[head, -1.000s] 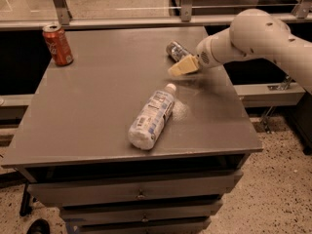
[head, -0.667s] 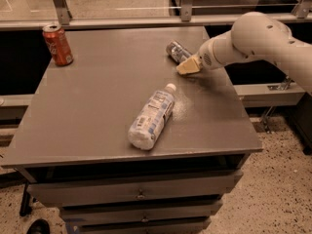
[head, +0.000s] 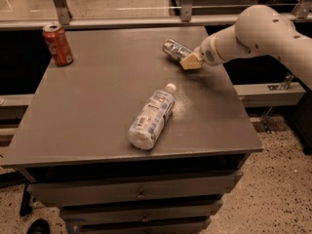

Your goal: Move redbull can near coke can

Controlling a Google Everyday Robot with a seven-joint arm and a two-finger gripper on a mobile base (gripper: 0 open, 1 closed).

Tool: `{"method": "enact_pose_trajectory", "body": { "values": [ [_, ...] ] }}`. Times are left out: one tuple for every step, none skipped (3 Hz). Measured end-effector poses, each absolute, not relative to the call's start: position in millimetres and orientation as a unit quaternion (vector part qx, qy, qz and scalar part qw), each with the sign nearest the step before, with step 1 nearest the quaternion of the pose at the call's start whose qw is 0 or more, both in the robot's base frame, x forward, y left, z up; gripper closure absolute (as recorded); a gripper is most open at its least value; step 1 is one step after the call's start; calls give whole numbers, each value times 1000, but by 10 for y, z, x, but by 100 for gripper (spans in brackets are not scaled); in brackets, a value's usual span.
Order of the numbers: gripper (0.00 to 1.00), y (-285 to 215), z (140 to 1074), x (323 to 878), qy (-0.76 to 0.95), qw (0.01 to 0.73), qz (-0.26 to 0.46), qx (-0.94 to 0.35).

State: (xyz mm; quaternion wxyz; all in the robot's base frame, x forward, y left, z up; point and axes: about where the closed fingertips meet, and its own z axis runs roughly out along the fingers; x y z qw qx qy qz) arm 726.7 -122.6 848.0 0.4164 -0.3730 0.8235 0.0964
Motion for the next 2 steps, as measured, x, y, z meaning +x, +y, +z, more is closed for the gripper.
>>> {"method": "enact_pose_trajectory", "body": {
  "values": [
    [100,-1059,8663,7221,804,422,117,-403],
    [100,-951,8949,7219,783,437,139,-421]
  ]
}}
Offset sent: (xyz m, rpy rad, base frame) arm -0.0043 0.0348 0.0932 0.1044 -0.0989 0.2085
